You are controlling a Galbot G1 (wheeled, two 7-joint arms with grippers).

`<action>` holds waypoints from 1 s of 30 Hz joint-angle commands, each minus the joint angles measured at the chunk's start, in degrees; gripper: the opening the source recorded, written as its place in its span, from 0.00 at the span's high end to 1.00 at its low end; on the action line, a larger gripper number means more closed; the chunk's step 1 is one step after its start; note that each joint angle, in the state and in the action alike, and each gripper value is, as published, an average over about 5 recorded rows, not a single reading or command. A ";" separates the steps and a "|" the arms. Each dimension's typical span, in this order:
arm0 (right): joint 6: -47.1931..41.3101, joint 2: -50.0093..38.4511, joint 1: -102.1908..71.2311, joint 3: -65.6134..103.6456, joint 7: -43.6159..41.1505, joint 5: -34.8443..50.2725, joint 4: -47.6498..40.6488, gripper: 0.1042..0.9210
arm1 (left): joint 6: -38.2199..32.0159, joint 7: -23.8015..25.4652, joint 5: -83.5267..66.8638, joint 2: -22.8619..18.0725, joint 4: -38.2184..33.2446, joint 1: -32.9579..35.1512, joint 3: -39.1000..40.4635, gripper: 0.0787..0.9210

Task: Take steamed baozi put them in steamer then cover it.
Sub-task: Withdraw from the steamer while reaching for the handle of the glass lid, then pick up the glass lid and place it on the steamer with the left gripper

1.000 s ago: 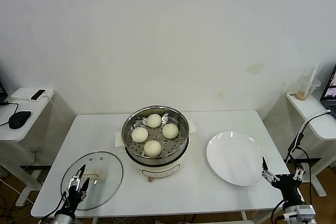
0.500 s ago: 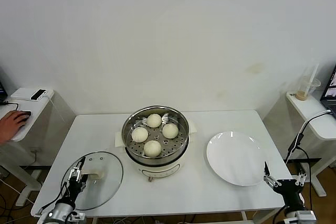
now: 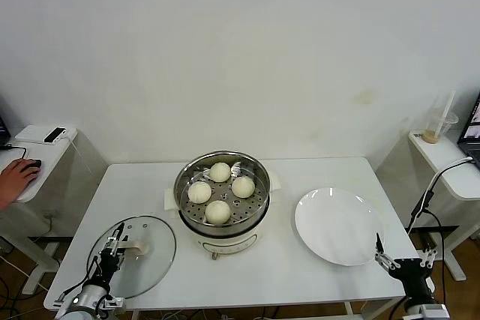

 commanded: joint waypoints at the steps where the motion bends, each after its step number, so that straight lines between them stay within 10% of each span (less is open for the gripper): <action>1: -0.13 0.05 -0.01 -0.20 -0.10 -0.16 0.38 0.12 | 0.04 0.00 -0.14 -0.05 0.17 0.19 -0.09 0.46; 15: -0.15 -0.41 -1.00 -1.71 -0.43 -0.79 2.26 0.12 | 1.84 -3.09 -2.49 -0.36 -8.18 6.19 -2.05 0.91; 30: 0.22 -1.55 -1.20 -3.99 -1.04 -1.86 3.03 0.12 | 8.48 2.23 -3.39 -0.07 -20.50 9.26 -9.65 0.93</action>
